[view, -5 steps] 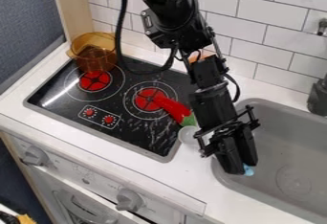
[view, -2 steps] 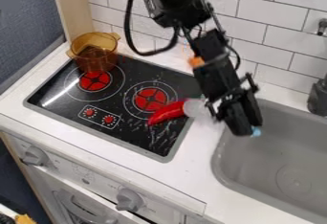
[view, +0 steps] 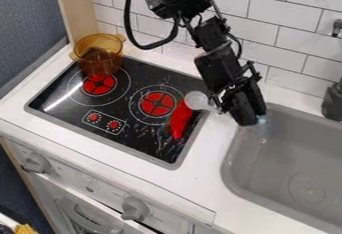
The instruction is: Move the blue spatula to the right stove
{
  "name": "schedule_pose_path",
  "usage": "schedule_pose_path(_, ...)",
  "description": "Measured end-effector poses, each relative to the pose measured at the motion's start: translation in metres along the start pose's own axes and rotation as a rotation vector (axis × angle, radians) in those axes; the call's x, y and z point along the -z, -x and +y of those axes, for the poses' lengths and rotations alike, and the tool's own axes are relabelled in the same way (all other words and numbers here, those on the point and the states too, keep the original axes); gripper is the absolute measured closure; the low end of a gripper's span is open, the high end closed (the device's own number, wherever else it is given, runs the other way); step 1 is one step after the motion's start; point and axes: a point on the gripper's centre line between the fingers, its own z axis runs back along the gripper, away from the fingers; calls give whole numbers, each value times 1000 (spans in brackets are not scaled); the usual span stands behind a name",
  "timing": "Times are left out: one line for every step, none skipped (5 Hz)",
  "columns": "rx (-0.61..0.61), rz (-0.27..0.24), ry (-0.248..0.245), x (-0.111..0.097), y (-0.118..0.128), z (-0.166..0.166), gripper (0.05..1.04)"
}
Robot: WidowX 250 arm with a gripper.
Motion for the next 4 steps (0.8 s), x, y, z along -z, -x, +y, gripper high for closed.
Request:
schedule_pose_path(6,6,-9,3,2,2,759)
schedule_pose_path(30,14,-63,18,10,14,759)
schedule_pose_path(42,26,-90,25,15,21,759)
schedule_pose_path(55,36,-121,34,20,29,759)
